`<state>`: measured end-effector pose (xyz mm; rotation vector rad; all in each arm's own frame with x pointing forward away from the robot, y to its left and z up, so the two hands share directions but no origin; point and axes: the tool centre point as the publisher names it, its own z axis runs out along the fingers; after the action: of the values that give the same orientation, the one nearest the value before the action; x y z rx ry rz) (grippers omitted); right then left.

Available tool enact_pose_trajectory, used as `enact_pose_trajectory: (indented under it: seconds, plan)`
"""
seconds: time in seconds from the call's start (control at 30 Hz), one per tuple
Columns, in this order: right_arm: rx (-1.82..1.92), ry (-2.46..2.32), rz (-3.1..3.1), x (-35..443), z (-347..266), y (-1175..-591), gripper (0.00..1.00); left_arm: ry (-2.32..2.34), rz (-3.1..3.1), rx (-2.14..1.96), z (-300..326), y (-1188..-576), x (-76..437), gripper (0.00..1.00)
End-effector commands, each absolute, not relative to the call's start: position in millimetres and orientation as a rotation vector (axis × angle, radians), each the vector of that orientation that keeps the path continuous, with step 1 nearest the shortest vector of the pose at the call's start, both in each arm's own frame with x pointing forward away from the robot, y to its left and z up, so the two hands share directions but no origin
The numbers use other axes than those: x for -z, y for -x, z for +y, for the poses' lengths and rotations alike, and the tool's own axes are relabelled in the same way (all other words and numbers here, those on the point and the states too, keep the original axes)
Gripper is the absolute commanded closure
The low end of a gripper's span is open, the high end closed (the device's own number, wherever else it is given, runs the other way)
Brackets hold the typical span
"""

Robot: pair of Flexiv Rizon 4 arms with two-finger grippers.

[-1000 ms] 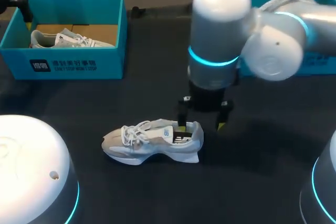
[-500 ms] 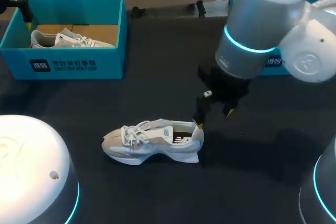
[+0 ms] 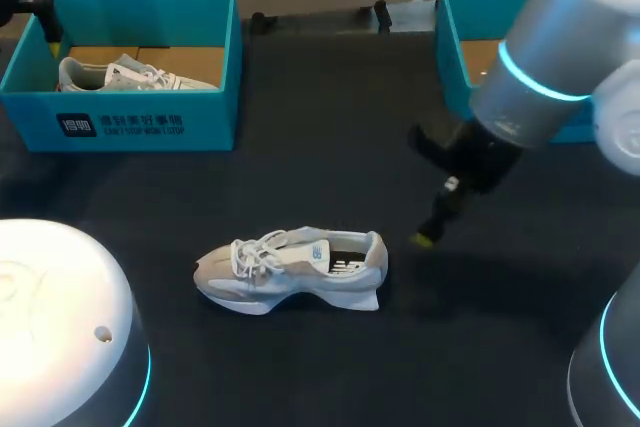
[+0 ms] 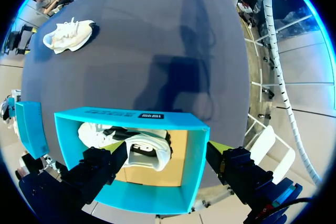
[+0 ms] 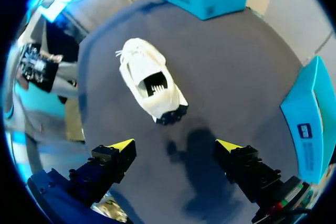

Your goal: Take the shoe out of the shoebox, open the shoe tongue, remove and reinsert the insole, then place the shoe into the shoebox

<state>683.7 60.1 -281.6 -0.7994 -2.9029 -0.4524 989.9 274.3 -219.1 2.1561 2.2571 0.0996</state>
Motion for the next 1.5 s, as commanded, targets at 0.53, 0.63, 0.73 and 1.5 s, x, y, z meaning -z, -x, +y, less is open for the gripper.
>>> enact_pose_trajectory:
  seconds: [0.53,0.63,0.73,1.5]
  plan:
    - [1.128,0.499,-2.834,319.1,18.7,-675.9,0.0,-2.156,2.255,-0.105,274.4,-988.3,218.9,0.0]
    - [1.179,0.439,-2.828,327.0,15.0,-676.4,0.0,-2.156,2.255,-0.105,274.4,-988.3,218.9,0.0]
    - [1.289,0.359,-2.795,334.1,11.0,-678.1,0.0,-2.156,2.255,-0.105,274.4,-988.3,218.9,0.0]
    - [1.618,0.354,-2.67,365.5,-5.1,-681.3,0.0,-2.156,2.255,-0.105,274.4,-988.3,218.9,0.0]
